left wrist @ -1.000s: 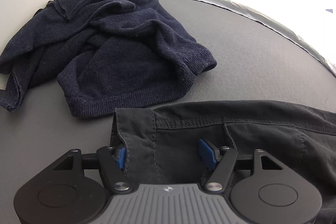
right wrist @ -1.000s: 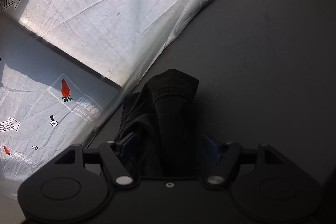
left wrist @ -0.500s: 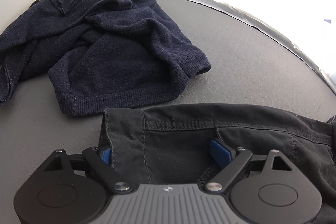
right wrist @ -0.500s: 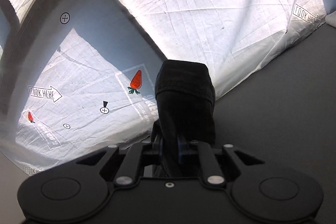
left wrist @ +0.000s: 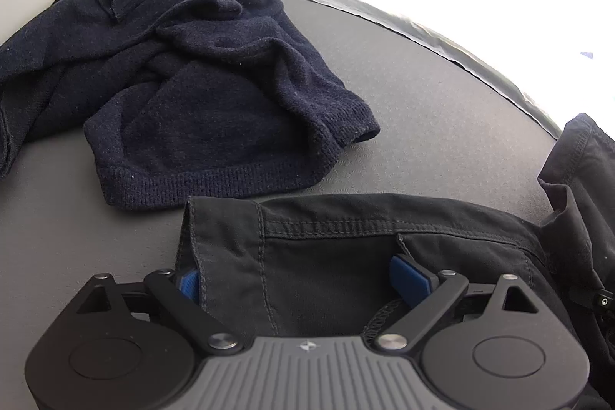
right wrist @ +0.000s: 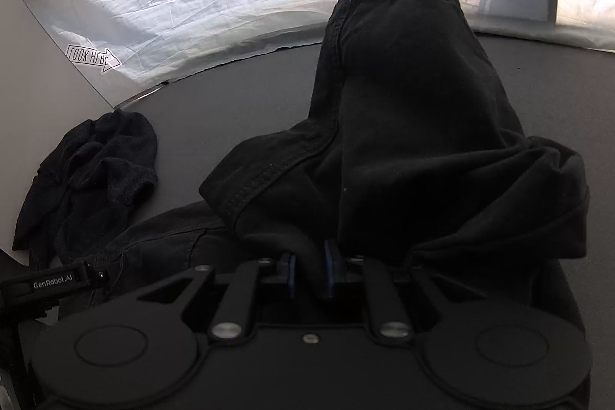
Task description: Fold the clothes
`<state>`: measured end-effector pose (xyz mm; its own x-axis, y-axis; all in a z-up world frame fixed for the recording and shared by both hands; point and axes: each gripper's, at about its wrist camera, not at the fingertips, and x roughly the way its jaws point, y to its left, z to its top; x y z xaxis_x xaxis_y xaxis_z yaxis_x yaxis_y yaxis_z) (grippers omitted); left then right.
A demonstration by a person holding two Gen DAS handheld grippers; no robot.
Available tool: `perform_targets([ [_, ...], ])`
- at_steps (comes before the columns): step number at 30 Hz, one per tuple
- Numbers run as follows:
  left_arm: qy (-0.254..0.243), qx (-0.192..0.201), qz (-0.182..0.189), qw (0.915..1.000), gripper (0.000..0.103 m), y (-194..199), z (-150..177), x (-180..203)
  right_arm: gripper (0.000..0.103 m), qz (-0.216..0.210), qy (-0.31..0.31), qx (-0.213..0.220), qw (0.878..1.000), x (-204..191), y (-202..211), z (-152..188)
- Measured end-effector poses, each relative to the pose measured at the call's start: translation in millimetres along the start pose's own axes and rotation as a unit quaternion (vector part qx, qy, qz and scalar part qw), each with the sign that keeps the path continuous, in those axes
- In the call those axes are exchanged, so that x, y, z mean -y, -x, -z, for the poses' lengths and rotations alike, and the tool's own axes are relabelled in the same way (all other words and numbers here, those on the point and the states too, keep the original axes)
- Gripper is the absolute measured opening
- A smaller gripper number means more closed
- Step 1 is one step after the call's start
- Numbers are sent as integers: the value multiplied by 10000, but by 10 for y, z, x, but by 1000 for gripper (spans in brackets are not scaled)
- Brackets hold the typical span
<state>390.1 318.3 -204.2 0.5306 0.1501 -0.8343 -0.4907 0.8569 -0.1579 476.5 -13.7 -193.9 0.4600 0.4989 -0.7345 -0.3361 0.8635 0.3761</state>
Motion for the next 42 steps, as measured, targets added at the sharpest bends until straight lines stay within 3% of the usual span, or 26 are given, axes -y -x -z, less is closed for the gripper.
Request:
perform_targets([
  [2, -36, -12, -42, 10000, 95, -22, -6, 23, 18, -157, -113, 171, 9997, 74, 186, -20],
  [6, -94, 8, -113, 9999, 97, -33, 3, 60, 44, -535, -688, 778, 9932, 335, 657, -30],
  [9, -187, 46, -177, 9997, 97, -34, 23, 79, 44, -684, -1495, 1324, 9775, 677, 952, -29],
  [12, -275, 77, -291, 9992, 98, -51, 41, 121, 46, -549, -2404, 1664, 9547, 1088, 1055, 49],
  [14, -396, 106, -424, 9983, 99, -70, 61, 164, 48, -447, -2925, 1707, 9399, 1371, 1046, 121],
  [16, -493, 156, -549, 9972, 102, -94, 88, 205, 56, -721, -3494, 1620, 9200, 1597, 921, 218],
  [24, -501, 285, -577, 9967, 103, -93, 139, 213, 58, -1185, -4788, 1006, 8641, 1819, 197, 370],
  [27, -503, 294, -585, 9966, 103, -98, 145, 224, 42, -1163, -4730, 997, 8676, 1801, 113, 320],
  [30, -504, 304, -589, 9965, 103, -99, 151, 228, 27, -1077, -4327, 883, 8907, 1775, 154, 226],
  [33, -506, 294, -590, 9965, 103, -103, 149, 229, 20, -924, -3950, 1039, 9081, 1760, 315, 149],
  [38, -510, 298, -592, 9965, 103, -105, 144, 231, 5, -292, -3072, 2156, 9265, 1785, 979, -42],
  [42, -516, 304, -593, 9964, 103, -105, 145, 233, 3, 662, -2196, 3255, 9173, 1854, 1687, -154],
])
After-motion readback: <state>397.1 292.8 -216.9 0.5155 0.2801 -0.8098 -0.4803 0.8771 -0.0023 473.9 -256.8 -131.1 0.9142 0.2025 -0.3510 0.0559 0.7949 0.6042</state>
